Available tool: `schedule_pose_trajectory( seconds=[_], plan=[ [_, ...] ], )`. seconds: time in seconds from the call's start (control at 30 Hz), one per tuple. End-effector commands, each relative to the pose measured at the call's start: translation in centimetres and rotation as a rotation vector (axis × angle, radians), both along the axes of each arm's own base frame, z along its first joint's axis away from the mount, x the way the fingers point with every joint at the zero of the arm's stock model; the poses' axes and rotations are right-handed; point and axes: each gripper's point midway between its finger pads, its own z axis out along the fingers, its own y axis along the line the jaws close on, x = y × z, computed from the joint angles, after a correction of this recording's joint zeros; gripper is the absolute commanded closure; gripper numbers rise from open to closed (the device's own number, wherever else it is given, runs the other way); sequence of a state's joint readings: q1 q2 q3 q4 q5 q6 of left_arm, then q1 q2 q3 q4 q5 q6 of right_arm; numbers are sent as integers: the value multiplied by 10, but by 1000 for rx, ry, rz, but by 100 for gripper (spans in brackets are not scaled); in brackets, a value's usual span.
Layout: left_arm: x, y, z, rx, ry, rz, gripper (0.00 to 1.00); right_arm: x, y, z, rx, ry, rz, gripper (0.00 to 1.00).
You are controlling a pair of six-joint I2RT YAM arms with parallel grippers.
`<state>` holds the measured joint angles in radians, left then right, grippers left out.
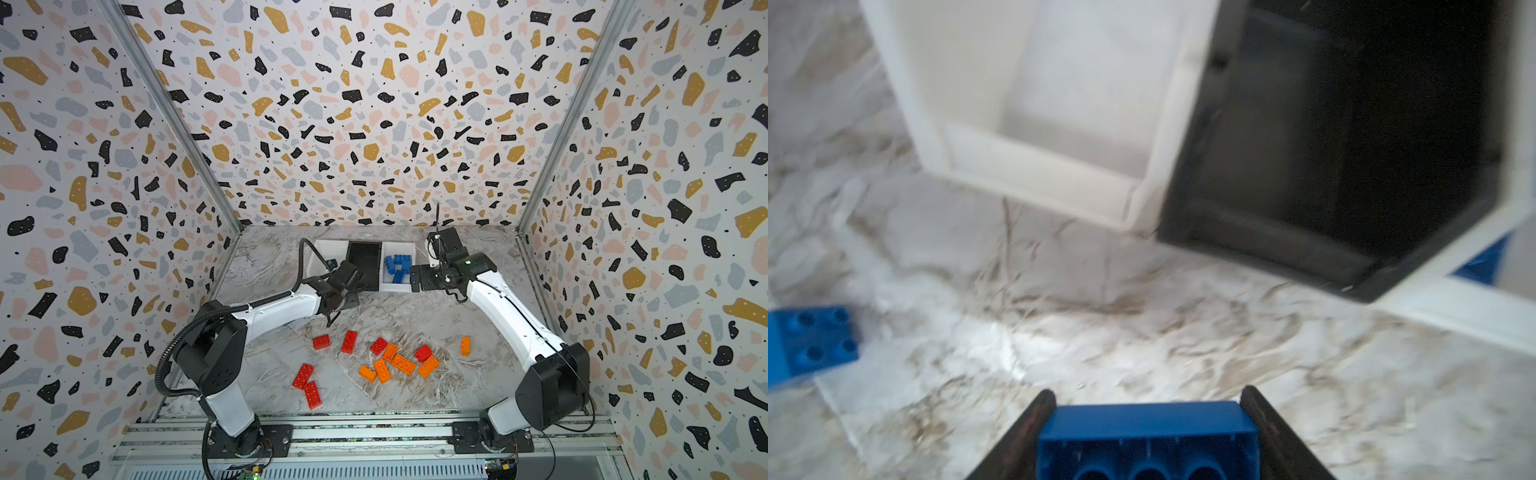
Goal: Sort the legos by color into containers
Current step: 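Grasp a blue brick with the left gripper while the right gripper hovers over the bin, then carry the blue brick with the left gripper and drop it into the blue-filled white bin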
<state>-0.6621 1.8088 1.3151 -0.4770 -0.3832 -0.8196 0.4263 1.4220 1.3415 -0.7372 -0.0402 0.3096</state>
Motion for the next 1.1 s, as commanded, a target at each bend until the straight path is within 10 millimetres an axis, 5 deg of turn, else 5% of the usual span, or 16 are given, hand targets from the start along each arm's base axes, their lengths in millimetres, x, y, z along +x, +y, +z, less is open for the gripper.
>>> schedule_pose_trajectory(
  seconds=[0.0, 0.2, 0.37, 0.7, 0.73, 0.8, 0.9, 1.07],
  plan=[
    [20, -24, 22, 35, -28, -73, 55, -10, -20, 12, 10, -38, -74, 1],
    [57, -101, 44, -22, -92, -173, 54, -26, -39, 17, 6, -40, -135, 1],
    [81, -137, 42, -40, -113, -217, 53, -38, -51, 24, 7, -45, -178, 1],
    [112, -158, 42, -53, -171, -230, 44, -52, -67, 33, -2, -48, -235, 1],
    [113, -158, 45, -55, -181, -228, 40, -53, -67, 34, -1, -50, -237, 1],
    [116, -161, 48, -75, -192, -238, 16, -51, -67, 37, 2, -56, -236, 1],
    [116, -175, 62, -130, -214, -306, 1, -48, -66, 39, 2, -62, -230, 1],
    [111, -163, 103, -146, -279, -287, 0, -36, -61, 46, -2, -81, -205, 1]
  ],
)
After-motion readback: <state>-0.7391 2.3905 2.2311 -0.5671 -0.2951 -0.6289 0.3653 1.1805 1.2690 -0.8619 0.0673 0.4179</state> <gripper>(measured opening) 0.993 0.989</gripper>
